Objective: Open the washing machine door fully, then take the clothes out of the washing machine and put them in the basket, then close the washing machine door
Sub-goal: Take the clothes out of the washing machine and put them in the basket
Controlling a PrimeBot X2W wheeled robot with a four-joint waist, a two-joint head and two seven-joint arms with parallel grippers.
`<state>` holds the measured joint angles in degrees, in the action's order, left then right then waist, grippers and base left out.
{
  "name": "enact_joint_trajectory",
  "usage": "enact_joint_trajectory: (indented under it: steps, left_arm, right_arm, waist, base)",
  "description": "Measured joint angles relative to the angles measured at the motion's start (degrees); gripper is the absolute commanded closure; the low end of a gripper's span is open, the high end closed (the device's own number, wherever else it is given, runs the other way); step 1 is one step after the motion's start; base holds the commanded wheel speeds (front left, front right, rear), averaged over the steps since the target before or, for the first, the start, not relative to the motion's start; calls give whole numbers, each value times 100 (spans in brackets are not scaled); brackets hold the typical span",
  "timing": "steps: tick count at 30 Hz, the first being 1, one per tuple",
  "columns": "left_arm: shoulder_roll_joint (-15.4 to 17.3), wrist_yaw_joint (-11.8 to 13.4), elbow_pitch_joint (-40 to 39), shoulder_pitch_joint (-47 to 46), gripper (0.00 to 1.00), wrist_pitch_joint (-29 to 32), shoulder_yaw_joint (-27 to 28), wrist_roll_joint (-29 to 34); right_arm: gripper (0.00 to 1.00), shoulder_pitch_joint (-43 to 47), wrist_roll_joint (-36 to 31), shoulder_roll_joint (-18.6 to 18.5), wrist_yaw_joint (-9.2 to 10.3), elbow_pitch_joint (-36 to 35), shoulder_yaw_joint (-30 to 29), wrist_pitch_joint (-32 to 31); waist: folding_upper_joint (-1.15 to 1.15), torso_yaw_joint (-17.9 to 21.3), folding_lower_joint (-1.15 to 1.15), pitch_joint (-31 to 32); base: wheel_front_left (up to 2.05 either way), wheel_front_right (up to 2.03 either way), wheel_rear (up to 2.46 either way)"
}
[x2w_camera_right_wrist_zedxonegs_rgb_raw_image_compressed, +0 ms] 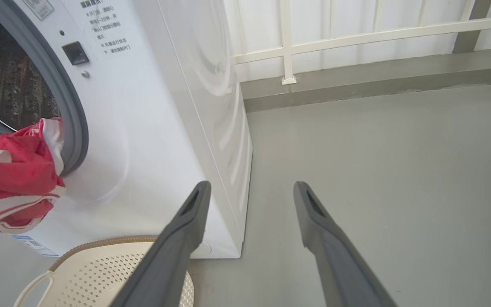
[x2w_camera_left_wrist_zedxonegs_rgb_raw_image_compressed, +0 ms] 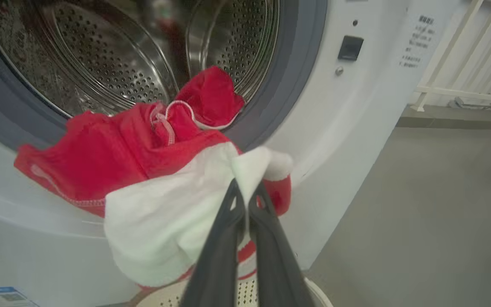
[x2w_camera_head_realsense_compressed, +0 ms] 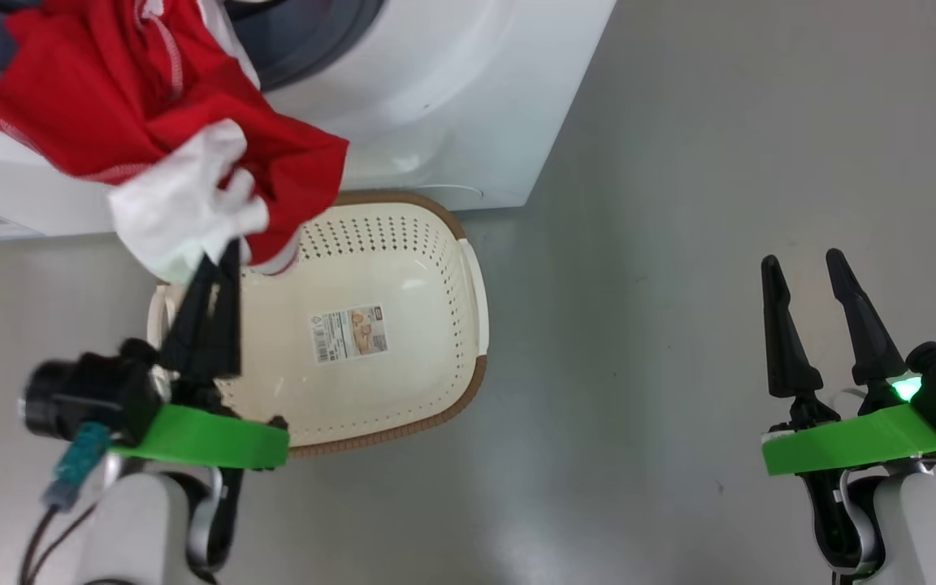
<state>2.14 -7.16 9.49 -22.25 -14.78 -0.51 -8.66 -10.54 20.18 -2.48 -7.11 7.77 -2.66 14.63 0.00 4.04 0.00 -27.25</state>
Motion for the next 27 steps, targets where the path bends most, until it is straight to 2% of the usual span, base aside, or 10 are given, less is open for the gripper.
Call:
enact_joint_trajectory:
  steps: [2,8,16,24,25,27]
  left_arm:
    - [-1,0,581,-11,100,0,-164,2]
    - [56,0,1667,-308,100,7,-436,11]
    - [283,-1,3110,-1083,100,7,-476,92]
    - [428,-1,4019,-1915,100,7,-565,213]
    - [432,-1,4102,-2019,97,7,-557,214]
    - [432,0,4246,-2168,76,7,-537,214]
  right_arm:
    - [0,-58,47,0,0,-14,31,1]
    - [0,-188,125,0,0,-46,75,0]
    - [0,-422,222,-1,0,-86,141,1]
    - [0,-631,396,-1,0,-142,192,0]
    - [0,-657,396,-1,0,-146,194,0]
    - [0,-687,396,-1,0,-144,197,0]
  waist:
    - [0,37,0,-114]
    - [0,119,0,-392]
    - [0,255,0,-826]
    - [0,394,0,-1231]
    - [0,405,0,-1277]
    - [0,421,0,-1349]
  base:
    - [0,0,0]
    - [0,0,0]
    - [0,0,0]
    - [0,0,0]
    - [0,0,0]
    - [0,0,0]
